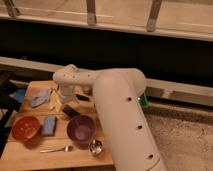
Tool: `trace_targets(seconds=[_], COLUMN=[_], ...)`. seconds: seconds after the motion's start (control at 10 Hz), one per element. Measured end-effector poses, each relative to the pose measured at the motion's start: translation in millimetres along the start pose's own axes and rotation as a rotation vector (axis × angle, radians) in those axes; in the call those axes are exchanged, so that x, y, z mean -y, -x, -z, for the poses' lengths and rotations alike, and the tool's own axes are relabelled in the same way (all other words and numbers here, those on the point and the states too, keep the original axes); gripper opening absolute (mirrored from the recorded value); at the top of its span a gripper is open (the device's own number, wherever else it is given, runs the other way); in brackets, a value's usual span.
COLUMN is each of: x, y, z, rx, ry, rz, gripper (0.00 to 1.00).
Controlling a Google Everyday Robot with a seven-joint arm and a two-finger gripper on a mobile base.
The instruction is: Place eraser in red bowl
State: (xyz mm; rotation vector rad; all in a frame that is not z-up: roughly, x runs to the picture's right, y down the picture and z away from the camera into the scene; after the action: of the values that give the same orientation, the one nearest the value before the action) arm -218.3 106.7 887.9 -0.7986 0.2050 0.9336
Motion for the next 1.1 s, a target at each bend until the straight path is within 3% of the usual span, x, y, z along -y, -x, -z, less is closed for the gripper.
trace_targets(seconds=[0.2,0.3,0.8,1.1], x=[7.6,7.8,-3.1,-10.8], y=[-4.1,-6.0,-4.3,2.0], z=[-9.0,-13.2,-21.4,-3.7], rx=[-0.028,-0.036,-0.03,0.013], ry=[-0.007,-0.013,-0.048,-0.048], rz=[-0.012,-0.008,0.042,0.076], gripper=[0.79,0.74,0.22,0.0])
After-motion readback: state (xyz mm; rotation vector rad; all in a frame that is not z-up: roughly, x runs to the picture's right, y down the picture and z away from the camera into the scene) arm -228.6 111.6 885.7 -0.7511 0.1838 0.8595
